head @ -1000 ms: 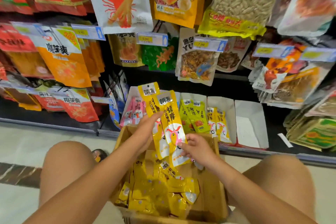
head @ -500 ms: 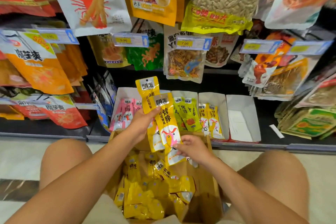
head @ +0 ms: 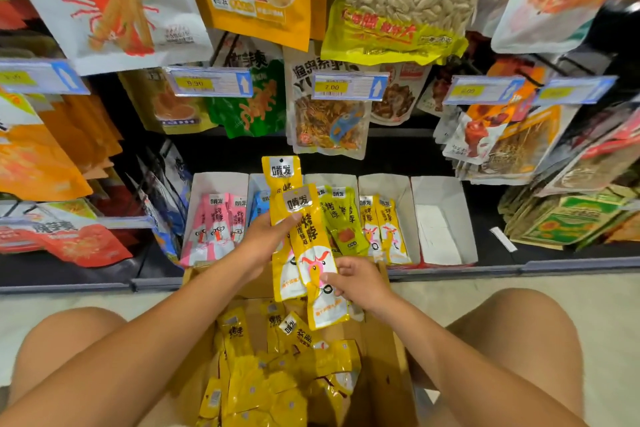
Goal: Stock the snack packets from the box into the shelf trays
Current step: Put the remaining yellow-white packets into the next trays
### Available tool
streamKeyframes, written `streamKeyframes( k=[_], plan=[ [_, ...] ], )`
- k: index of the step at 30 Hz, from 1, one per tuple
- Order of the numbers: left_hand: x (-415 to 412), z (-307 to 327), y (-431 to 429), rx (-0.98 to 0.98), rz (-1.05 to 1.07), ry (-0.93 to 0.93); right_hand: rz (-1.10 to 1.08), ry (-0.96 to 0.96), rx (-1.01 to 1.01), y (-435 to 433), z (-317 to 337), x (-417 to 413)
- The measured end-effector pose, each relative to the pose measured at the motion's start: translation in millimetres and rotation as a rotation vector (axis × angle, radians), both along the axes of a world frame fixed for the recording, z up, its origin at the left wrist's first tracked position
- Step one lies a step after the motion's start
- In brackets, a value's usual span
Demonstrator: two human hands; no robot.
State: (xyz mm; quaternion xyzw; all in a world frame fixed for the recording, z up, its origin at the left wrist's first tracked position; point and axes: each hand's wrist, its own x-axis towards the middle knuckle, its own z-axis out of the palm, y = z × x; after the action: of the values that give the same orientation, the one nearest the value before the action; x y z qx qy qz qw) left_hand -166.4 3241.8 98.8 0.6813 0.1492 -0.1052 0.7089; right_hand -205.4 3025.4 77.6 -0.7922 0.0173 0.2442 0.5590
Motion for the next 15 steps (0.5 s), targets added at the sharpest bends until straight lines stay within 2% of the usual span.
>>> streamKeyframes(
  k=[7, 15],
  plan=[
    [10, -26, 5, 0.07, -0.039, 0.043, -0.224, 0.052, -0.081, -37, -9, 44],
    [28, -60, 2, 0.046, 0.011, 0.097, -0.336, 0.064, -0.35, -96, -30, 129]
  ],
)
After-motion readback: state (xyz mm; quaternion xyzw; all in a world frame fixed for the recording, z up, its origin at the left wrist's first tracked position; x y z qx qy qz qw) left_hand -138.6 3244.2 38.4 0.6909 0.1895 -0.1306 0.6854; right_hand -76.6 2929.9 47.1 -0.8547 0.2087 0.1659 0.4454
